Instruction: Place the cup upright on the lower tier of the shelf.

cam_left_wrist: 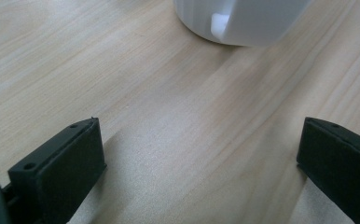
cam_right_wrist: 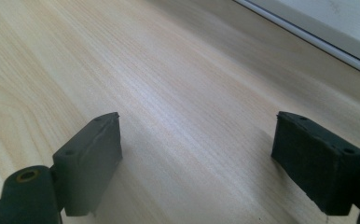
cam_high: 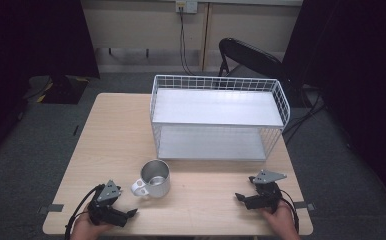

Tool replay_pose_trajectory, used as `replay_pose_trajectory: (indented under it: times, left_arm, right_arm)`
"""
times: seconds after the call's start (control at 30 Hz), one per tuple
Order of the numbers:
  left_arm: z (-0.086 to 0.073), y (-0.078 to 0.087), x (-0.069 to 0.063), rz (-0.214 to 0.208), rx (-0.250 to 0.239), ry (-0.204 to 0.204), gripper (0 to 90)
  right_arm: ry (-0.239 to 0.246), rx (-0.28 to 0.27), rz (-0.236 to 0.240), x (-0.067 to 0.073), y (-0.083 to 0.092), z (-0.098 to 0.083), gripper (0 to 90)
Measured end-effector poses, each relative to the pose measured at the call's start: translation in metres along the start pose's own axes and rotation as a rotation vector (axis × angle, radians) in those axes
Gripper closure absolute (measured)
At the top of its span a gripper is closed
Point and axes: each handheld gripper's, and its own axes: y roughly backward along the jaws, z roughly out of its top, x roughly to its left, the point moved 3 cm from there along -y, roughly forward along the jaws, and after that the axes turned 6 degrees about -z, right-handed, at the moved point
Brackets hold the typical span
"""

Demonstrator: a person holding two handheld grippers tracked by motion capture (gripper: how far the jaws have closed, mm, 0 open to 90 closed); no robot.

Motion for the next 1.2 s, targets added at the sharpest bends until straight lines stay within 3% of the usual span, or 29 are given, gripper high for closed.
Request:
replay_pose_trajectory:
  times: [0.23, 0.33, 0.43, 0.57, 0.63, 0.8, 1.2]
  left_arm:
    - [0.001, -0.001, 0.001, 0.012, 0.001, 0.010, 0.0]
    - [0.004, -0.001, 0.001, 0.023, 0.023, 0.020, 0.1]
    - [0.004, 0.000, 0.002, 0.033, 0.026, 0.027, 4.2]
    - [0.006, 0.005, 0.004, 0.044, 0.029, 0.044, 17.4]
    - [0.006, 0.006, 0.003, 0.051, 0.041, 0.053, 15.8]
    - [0.013, 0.011, -0.005, 0.009, 0.028, 0.022, 15.9]
    - [0.026, 0.023, -0.012, -0.005, -0.021, 0.006, 17.2]
  right_arm:
    - [0.000, 0.000, 0.000, 0.000, 0.000, 0.000, 14.8]
    - [0.000, 0.000, 0.000, 0.000, 0.000, 0.000, 14.8]
    - [-0.002, 0.001, 0.000, 0.000, 0.000, 0.000, 14.8]
    - [-0.001, 0.001, -0.001, 0.000, 0.000, 0.000, 14.8]
    - [-0.001, 0.001, -0.001, 0.000, 0.000, 0.000, 14.9]
    - [-0.001, 0.001, -0.001, 0.000, 0.000, 0.000, 14.8]
    - [-0.001, 0.001, -0.001, 0.000, 0.000, 0.000, 14.9]
